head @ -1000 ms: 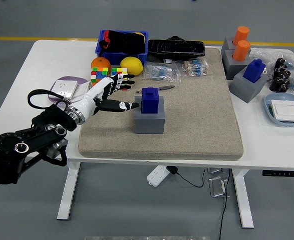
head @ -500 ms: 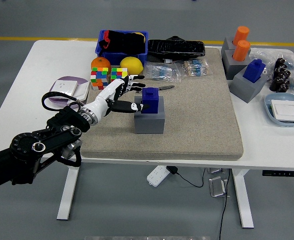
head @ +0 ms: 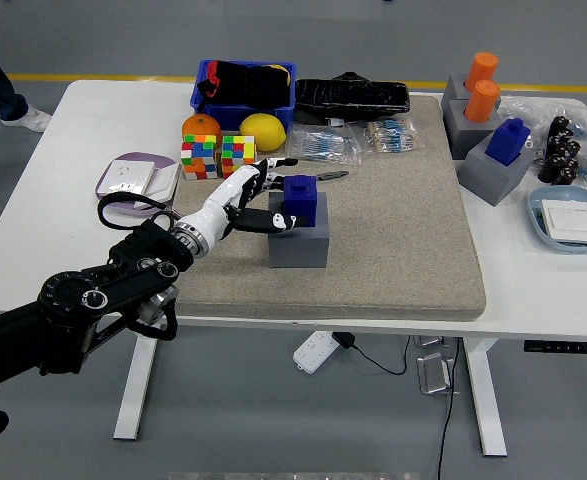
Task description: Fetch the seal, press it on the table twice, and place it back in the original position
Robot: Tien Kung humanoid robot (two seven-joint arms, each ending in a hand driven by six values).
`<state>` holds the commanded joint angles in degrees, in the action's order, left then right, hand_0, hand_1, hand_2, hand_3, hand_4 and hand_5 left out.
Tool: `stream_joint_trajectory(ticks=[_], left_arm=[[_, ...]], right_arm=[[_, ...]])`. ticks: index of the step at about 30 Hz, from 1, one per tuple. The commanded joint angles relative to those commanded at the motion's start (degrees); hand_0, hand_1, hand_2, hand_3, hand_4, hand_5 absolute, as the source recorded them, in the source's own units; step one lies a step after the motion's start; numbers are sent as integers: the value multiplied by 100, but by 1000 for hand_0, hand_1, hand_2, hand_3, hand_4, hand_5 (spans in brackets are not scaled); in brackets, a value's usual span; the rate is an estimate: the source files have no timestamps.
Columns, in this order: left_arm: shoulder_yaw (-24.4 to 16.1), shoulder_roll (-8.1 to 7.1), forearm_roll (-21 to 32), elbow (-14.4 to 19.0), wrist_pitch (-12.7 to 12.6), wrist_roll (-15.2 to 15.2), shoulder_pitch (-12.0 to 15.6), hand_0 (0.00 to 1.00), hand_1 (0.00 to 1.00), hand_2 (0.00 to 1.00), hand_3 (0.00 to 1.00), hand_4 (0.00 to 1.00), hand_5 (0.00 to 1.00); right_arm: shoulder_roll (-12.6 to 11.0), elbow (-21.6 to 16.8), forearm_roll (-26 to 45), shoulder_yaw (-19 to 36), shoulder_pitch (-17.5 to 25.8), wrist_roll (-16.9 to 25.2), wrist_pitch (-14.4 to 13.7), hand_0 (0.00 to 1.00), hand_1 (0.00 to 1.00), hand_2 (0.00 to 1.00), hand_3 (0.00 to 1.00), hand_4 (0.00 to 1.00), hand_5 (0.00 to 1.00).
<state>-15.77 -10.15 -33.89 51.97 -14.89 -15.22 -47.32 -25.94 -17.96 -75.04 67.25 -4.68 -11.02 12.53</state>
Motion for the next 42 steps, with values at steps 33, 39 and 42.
stream_joint_trajectory(ticks=[33,39,42], left_arm=[[96,264,44,-267,-373,-273,-66,844,574,495,769,680,2],[107,298,93,-316,-409,-364,-64,843,571,492,715,656,2],[117,298,127,-315,-414,-400,-52,843,571,492,715,656,2]], right_arm=[[6,3,-14,43,17,8,6,834,745,741,708,790,601],[21,3,-9,44,26,13,5,834,745,741,708,790,600],[23,3,-12,55,39,14,5,834,745,741,708,790,600]])
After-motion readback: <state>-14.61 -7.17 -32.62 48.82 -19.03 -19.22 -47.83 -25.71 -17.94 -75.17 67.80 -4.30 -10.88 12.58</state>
